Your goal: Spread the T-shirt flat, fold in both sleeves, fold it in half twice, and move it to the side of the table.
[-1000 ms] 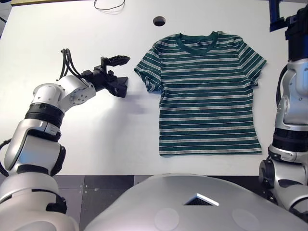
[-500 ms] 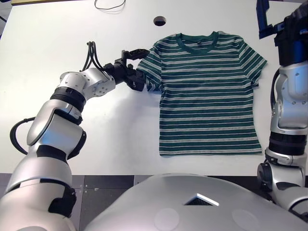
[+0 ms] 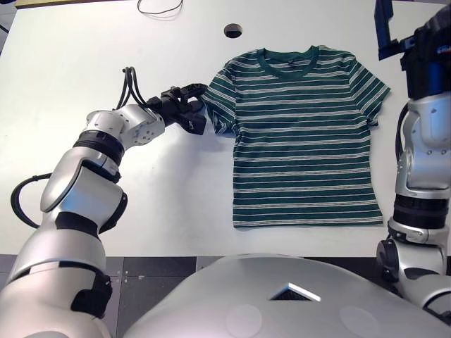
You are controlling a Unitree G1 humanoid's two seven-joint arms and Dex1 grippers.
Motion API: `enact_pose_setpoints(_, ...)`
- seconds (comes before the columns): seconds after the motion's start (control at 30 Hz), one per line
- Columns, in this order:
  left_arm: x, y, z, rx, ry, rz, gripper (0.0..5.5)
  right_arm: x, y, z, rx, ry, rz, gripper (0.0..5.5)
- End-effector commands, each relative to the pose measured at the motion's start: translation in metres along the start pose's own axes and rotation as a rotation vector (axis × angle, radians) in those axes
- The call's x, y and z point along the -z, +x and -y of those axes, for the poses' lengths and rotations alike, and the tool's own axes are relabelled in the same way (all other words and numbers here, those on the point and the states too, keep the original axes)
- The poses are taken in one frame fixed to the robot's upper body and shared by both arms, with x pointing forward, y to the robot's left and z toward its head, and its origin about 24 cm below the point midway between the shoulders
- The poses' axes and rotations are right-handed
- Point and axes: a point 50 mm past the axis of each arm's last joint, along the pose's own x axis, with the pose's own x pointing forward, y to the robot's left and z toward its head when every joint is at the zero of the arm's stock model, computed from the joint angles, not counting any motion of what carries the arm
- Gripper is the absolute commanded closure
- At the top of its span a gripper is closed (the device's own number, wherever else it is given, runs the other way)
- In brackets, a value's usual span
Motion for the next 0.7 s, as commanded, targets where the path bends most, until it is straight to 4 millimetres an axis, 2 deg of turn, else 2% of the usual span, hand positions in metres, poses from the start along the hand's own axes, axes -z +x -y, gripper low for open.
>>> enact_pose_setpoints(0.03,-0.012,-0.001,0.029,0.136,-0.015,0.039,4.12,-0.003,-0.001,0.002,0.003,-0.004,0.006,1.50)
enact_pose_setpoints(0.33,-0.009,-0.002,0.029,0.119,-0.037,0.007,5.36,-0.005,-0.005,0.003,0.004,0.003,0.008,1.50)
enact_pose_setpoints(0.53,-0.009,-0.001,0.026,0.048,-0.071,-0.012,5.38,-0.004,-0.011,0.001,0.003,0.011,0.000,1.50)
enact_pose_setpoints(0.7,-0.018,0.002,0.014,-0.143,-0.134,0.013,5.38,0.001,-0.015,0.004,0.019,0.016,-0.022,1.50)
